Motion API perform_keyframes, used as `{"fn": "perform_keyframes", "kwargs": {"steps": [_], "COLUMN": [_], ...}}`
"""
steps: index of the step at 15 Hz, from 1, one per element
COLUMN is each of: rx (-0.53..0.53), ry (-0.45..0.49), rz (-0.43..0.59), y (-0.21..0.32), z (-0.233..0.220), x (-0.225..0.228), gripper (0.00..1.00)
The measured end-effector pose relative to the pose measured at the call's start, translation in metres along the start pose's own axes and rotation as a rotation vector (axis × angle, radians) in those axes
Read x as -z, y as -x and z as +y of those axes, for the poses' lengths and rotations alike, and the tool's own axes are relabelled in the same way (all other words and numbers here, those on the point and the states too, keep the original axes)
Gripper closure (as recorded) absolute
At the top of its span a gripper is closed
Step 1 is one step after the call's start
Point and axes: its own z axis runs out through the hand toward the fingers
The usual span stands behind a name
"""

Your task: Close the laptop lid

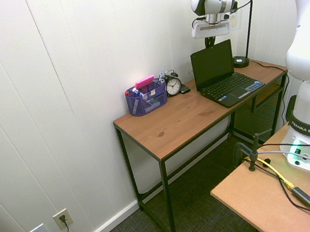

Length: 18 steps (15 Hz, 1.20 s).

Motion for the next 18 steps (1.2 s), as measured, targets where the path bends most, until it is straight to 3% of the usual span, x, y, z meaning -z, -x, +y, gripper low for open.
{"fn": "perform_keyframes", "kwargs": {"steps": [10, 18], "rx": [-0.020, -0.026], "ry": [0.104, 0.214], "rz": [-0.019, -0.121], "y": [0.025, 0.054], "z": [0.063, 0.104], "x": [-0.016, -0.081], "gripper": [1.00, 1.00]}}
